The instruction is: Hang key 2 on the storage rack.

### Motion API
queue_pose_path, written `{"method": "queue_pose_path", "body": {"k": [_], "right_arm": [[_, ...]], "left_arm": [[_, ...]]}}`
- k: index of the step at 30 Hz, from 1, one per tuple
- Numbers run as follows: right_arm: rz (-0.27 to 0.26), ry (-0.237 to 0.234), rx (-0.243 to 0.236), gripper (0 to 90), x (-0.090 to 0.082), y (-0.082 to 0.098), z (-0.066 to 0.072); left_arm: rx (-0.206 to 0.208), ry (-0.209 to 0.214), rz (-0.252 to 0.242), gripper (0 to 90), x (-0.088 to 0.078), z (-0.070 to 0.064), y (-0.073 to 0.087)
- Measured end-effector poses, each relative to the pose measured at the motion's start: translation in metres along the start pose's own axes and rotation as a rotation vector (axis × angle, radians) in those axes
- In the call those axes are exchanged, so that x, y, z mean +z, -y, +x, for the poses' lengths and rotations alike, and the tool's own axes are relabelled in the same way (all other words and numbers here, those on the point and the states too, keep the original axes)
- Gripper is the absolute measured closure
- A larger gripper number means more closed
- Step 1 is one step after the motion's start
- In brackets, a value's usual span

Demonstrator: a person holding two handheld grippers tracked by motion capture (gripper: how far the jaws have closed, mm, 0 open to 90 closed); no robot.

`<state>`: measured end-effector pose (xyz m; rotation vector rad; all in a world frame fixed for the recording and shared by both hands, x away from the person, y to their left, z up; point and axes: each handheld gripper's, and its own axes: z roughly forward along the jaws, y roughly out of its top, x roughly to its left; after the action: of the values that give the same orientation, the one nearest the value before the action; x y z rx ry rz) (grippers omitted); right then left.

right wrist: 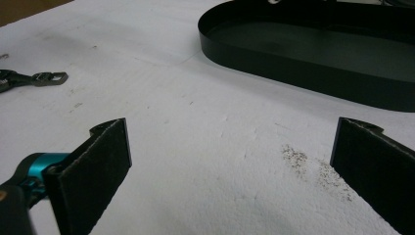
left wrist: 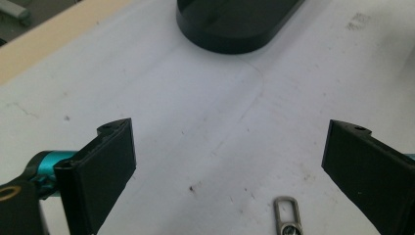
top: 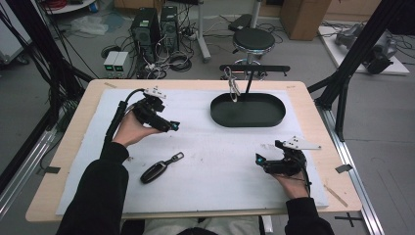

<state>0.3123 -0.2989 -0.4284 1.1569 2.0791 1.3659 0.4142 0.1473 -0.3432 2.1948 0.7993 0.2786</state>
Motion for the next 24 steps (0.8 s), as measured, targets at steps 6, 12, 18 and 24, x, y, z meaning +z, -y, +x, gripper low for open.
{"method": "queue_pose_path", "body": {"k": [6, 12, 18, 24], "right_arm": [[0.003, 0.003, -0.003, 0.9, -0.001, 0.0, 0.001], [0.003, 0.006, -0.005, 0.9, -0.001, 0.0, 0.0], [0.003, 0.008, -0.006, 0.9, -0.001, 0.0, 0.0], [0.007, 0.009, -0.006, 0.9, -0.002, 0.0, 0.0]], "left_arm": [[-0.025, 0.042, -0.007, 6.2, 0.001, -0.003, 0.016], [-0.037, 0.051, 0.009, 6.2, 0.005, -0.009, 0.029], [-0.074, 0.059, 0.043, 6.2, 0.012, -0.014, 0.044], [-0.094, 0.055, 0.087, 6.3, 0.016, -0.021, 0.056]]}}
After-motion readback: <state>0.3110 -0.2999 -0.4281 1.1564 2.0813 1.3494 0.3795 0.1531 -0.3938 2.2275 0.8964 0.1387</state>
